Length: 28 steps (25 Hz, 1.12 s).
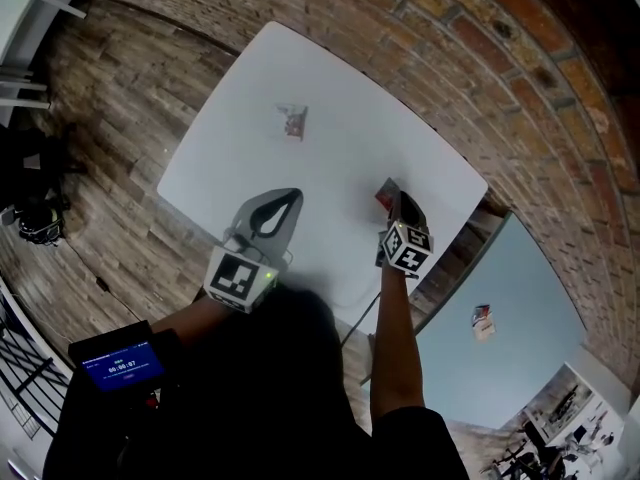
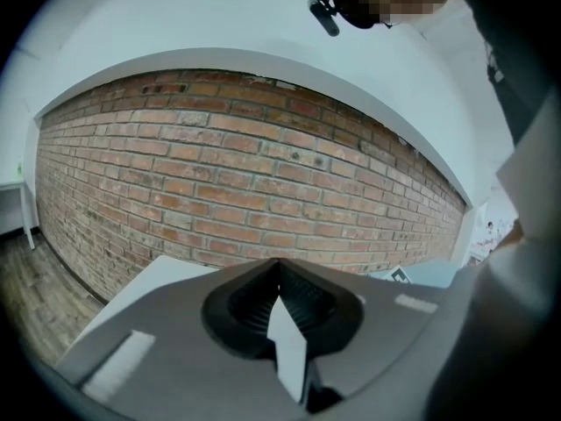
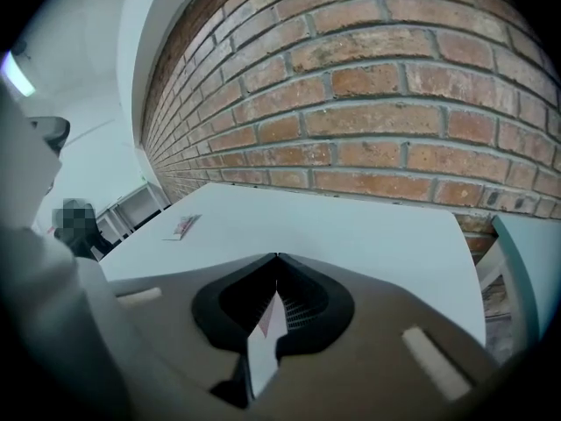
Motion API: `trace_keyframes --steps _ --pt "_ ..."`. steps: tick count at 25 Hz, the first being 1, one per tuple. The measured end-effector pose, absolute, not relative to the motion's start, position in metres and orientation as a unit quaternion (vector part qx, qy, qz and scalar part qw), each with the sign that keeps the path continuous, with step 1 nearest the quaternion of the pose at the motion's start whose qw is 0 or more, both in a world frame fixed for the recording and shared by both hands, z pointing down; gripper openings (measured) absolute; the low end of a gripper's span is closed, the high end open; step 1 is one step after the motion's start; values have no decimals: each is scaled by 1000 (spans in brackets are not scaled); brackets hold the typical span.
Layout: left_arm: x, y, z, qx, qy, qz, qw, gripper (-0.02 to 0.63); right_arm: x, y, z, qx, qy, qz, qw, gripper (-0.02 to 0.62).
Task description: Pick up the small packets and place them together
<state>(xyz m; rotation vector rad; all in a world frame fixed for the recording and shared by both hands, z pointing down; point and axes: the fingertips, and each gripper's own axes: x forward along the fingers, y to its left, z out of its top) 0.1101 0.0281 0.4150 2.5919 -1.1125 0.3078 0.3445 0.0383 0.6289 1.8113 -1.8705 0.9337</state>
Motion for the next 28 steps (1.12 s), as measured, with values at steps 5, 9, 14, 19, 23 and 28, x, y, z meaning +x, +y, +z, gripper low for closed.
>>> trace_keyframes --steps 5,9,14,19,23,28 --pt "86 36 408 900 -397 100 147 2 312 45 607 642 -674 331 155 5" --pt "80 39 401 903 -398 92 133 2 288 48 603 635 -682 332 149 5" --pt "83 43 397 906 -396 82 125 1 264 45 607 622 -691 342 139 5" --pt "78 42 400 902 -405 82 123 1 254 31 618 610 -699 345 141 5" --pt "66 39 404 895 -420 82 124 1 247 23 633 602 -702 350 149 5" --pt "44 39 410 887 -437 85 122 1 235 13 648 599 -701 359 147 5"
